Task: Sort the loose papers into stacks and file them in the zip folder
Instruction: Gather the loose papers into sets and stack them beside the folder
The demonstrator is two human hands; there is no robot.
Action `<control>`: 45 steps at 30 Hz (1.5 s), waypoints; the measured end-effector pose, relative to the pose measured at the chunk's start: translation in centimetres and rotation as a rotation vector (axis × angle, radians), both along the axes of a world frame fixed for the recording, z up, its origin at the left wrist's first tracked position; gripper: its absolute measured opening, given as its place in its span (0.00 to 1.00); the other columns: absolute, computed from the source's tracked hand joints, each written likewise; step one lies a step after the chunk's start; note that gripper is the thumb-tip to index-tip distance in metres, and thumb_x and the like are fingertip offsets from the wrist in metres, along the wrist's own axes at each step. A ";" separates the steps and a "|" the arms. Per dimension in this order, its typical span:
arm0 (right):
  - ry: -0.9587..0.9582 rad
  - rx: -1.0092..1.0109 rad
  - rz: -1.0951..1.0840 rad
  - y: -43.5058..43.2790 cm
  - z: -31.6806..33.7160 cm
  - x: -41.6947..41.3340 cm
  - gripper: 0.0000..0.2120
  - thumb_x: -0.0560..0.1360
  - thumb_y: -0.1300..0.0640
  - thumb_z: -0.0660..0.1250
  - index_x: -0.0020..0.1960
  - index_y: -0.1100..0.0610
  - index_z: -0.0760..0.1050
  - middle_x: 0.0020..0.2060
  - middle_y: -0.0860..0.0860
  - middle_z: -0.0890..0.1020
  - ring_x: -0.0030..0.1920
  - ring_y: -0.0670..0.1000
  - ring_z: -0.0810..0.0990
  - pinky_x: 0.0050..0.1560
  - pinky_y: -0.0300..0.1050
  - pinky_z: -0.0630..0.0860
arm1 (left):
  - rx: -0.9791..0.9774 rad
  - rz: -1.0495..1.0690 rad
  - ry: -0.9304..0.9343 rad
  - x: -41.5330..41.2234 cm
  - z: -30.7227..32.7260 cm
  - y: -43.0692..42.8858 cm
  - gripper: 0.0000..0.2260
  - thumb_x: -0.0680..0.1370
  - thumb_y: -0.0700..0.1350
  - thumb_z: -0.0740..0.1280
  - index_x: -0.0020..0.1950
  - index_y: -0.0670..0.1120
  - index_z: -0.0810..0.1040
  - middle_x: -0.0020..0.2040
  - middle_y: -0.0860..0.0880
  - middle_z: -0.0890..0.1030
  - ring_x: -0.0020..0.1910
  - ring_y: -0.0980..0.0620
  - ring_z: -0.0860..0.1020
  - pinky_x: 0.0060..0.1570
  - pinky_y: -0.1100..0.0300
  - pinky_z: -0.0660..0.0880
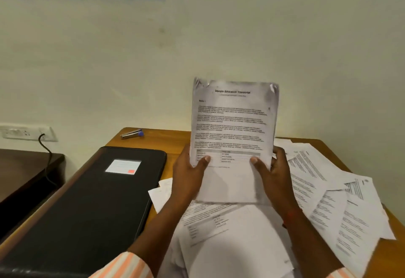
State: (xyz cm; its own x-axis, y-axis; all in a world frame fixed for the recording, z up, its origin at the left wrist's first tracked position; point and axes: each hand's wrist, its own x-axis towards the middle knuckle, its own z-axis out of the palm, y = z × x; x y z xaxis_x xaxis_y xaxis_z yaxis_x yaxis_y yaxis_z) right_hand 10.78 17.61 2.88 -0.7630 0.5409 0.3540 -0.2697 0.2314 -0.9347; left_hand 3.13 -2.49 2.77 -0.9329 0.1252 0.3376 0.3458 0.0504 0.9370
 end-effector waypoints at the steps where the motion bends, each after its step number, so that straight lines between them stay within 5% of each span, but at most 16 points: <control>1: 0.012 -0.022 0.011 -0.2 0.7 0.1 0.14 0.78 0.58 0.70 0.61 0.52 0.72 0.51 0.46 0.85 0.51 0.43 0.84 0.46 0.32 0.78 | -0.018 -0.001 -0.003 0.3 0.1 -1.0 0.15 0.79 0.44 0.72 0.63 0.58 0.74 0.55 0.60 0.83 0.51 0.60 0.83 0.45 0.67 0.79; 8: -0.091 0.032 0.092 -3.1 3.1 -0.8 0.07 0.82 0.59 0.64 0.58 0.51 0.74 0.50 0.49 0.86 0.52 0.48 0.84 0.50 0.43 0.77 | -0.007 -0.146 -0.282 3.3 -0.3 -7.5 0.14 0.80 0.42 0.70 0.65 0.52 0.79 0.58 0.52 0.85 0.57 0.50 0.84 0.59 0.42 0.80; 11: -0.121 0.080 0.115 -5.3 2.7 -0.8 0.06 0.82 0.61 0.63 0.57 0.53 0.73 0.49 0.51 0.85 0.49 0.50 0.84 0.43 0.40 0.76 | -0.021 -0.248 -0.396 4.2 1.0 -10.3 0.12 0.81 0.41 0.69 0.64 0.49 0.80 0.59 0.50 0.85 0.57 0.48 0.84 0.60 0.45 0.79; 14: -0.157 0.056 0.195 -7.8 1.9 -0.9 0.07 0.82 0.63 0.63 0.57 0.53 0.74 0.49 0.52 0.86 0.50 0.51 0.85 0.46 0.42 0.79 | -0.038 -0.217 -0.448 3.2 3.4 -12.9 0.10 0.83 0.47 0.66 0.63 0.48 0.80 0.55 0.50 0.87 0.52 0.50 0.86 0.49 0.55 0.82; 17: -0.199 0.037 0.257 -11.0 0.7 -1.5 0.07 0.82 0.63 0.62 0.56 0.53 0.74 0.49 0.50 0.86 0.51 0.51 0.85 0.53 0.48 0.80 | 0.064 -0.150 -0.515 1.8 4.6 -14.3 0.11 0.83 0.47 0.65 0.64 0.44 0.77 0.53 0.46 0.87 0.51 0.45 0.86 0.52 0.48 0.83; 21: -0.216 0.017 0.301 -13.6 0.0 -2.3 0.06 0.83 0.62 0.61 0.57 0.54 0.74 0.52 0.49 0.84 0.53 0.50 0.84 0.48 0.39 0.79 | 0.084 -0.106 -0.563 1.0 3.9 -15.5 0.10 0.83 0.44 0.66 0.63 0.43 0.78 0.51 0.46 0.87 0.48 0.46 0.87 0.49 0.50 0.83; 25: -0.264 -0.010 0.346 -14.1 -0.7 -3.7 0.06 0.82 0.61 0.62 0.56 0.53 0.76 0.55 0.52 0.84 0.55 0.54 0.84 0.56 0.54 0.81 | 0.041 -0.028 -0.602 -1.1 3.7 -18.3 0.10 0.82 0.47 0.69 0.59 0.44 0.79 0.46 0.48 0.88 0.43 0.48 0.87 0.40 0.55 0.81; 31: -0.319 -0.193 0.390 -16.0 -1.4 -5.1 0.13 0.83 0.65 0.61 0.64 0.55 0.74 0.55 0.52 0.84 0.50 0.49 0.86 0.40 0.40 0.82 | 0.165 -0.075 -0.696 -3.3 2.0 -19.1 0.16 0.80 0.45 0.71 0.66 0.44 0.74 0.51 0.44 0.87 0.47 0.42 0.87 0.41 0.50 0.83; 37: -0.409 -0.186 0.368 -15.5 -2.8 -6.8 0.12 0.82 0.64 0.62 0.62 0.52 0.75 0.55 0.51 0.85 0.53 0.53 0.85 0.48 0.50 0.82 | -0.033 -0.004 -0.609 -7.6 1.2 -20.1 0.12 0.82 0.51 0.67 0.60 0.44 0.80 0.49 0.48 0.87 0.48 0.46 0.86 0.50 0.51 0.81; 41: -0.531 -0.034 0.321 -15.7 -2.8 -7.8 0.09 0.81 0.62 0.64 0.60 0.54 0.76 0.56 0.53 0.84 0.54 0.54 0.83 0.58 0.55 0.79 | -0.201 0.076 -0.524 -10.1 -0.3 -19.7 0.11 0.82 0.51 0.67 0.59 0.45 0.79 0.51 0.47 0.85 0.48 0.48 0.85 0.51 0.52 0.81; 45: -0.510 0.597 0.015 -16.1 0.3 -11.3 0.06 0.80 0.56 0.66 0.51 0.59 0.73 0.45 0.54 0.80 0.44 0.52 0.79 0.42 0.45 0.73 | -0.352 0.125 -0.344 -10.7 -2.5 -19.5 0.12 0.82 0.51 0.66 0.52 0.44 0.83 0.48 0.49 0.86 0.44 0.53 0.83 0.47 0.53 0.82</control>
State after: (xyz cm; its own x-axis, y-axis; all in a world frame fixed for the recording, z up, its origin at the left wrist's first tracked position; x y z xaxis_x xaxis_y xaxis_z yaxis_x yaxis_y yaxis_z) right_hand -0.50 1.48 3.20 -0.9150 0.3578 0.1861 0.1521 0.7336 -0.6624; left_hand -7.59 -22.01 0.27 -0.9978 0.0561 -0.0348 -0.0091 0.4054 0.9141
